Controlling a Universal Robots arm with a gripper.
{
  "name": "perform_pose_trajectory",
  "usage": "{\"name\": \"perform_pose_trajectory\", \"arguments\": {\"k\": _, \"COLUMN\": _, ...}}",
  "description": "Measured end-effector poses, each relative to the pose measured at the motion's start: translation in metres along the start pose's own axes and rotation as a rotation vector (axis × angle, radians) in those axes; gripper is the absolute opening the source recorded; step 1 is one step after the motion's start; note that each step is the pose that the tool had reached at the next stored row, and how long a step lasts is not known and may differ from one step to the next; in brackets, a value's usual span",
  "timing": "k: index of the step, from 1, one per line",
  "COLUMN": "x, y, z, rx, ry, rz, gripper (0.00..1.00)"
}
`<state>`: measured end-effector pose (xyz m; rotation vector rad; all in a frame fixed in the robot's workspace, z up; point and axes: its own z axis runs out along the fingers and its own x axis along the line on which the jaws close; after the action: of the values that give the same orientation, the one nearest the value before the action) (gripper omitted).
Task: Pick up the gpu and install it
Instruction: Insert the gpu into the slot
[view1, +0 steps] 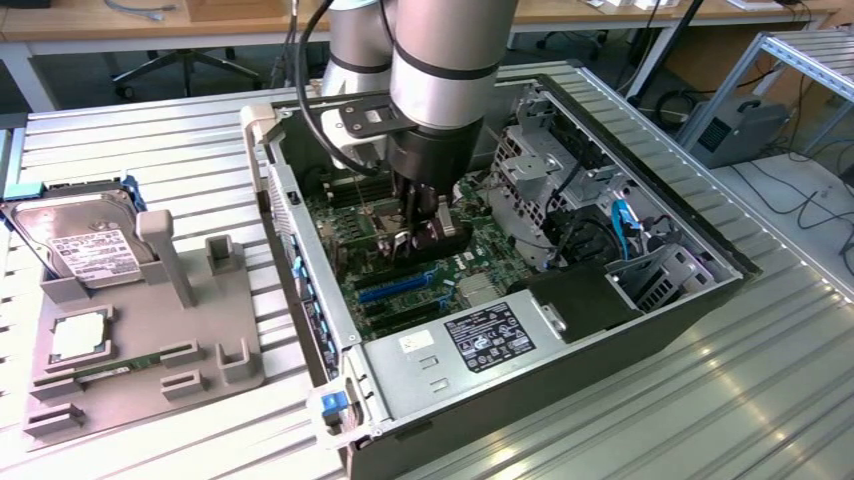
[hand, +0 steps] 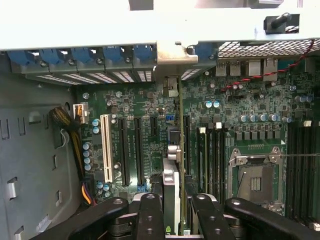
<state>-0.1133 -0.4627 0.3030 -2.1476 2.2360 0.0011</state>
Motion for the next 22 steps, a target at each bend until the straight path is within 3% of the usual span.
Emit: {"name": "perform_pose_trajectory", "arguments": {"k": 22, "x": 0.000, "y": 0.0025, "z": 0.0110, "rx": 0.0000, "ry": 0.0010, "rz": 0.000, "gripper": 0.27}}
